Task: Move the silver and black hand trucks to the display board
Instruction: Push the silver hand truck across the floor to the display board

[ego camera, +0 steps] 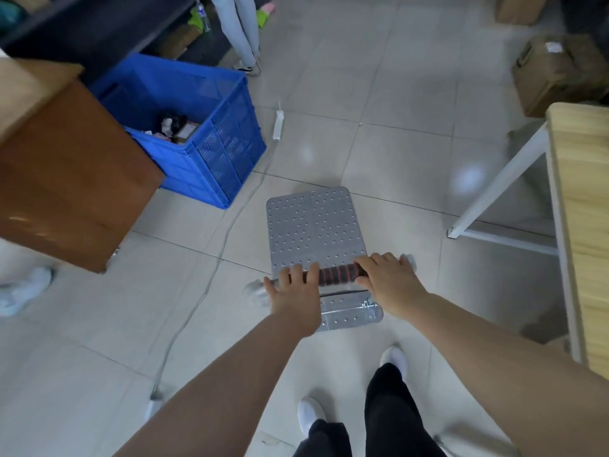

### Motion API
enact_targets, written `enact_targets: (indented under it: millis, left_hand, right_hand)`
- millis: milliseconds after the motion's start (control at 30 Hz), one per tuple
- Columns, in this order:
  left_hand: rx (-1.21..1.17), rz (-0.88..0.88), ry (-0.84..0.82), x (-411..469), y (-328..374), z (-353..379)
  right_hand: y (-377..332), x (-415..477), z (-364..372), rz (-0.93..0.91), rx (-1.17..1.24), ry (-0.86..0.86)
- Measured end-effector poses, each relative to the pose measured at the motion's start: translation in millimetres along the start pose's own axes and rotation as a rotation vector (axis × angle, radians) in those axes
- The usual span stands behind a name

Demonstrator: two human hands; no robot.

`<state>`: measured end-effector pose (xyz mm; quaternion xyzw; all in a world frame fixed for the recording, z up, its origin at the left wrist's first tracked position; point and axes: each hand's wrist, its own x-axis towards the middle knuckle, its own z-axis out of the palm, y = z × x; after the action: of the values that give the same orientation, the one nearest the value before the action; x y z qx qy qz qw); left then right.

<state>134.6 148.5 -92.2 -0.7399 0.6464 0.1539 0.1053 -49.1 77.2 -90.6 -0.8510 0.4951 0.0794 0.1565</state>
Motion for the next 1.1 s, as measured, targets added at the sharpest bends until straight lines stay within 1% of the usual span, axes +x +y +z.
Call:
enact_targets:
  millis: [100,200,400,567,833,967,1100]
  left_hand:
    - [0.054,0.017,0.015,-3,-23,4]
    - [0.058,0.049,0.041,2,-36,3]
    - [-0.127,0.08,0.146,37,-47,-4]
    - [-0.194,0.06,0.189,55,-46,-7]
    - [-0.152,0.068,0.067,119,-50,-40]
    - [-0.149,0.08,0.058,151,-49,-56]
    - [-0.161,0.088,0.07,184,-54,-68]
  right_hand:
    - [-23,-3,11,0.029,0.035,0.02]
    - [-31,2,12,0.035,0.064,0.04]
    - [-15,28,2,-0.005,0.077,0.085]
    - [-9,46,-2,0.006,0.054,0.111]
    - [11,104,-28,-0.003,0.069,0.131]
    - [26,135,-44,-0.013,0.11,0.103]
    - [35,168,-58,-0.017,0.094,0.082]
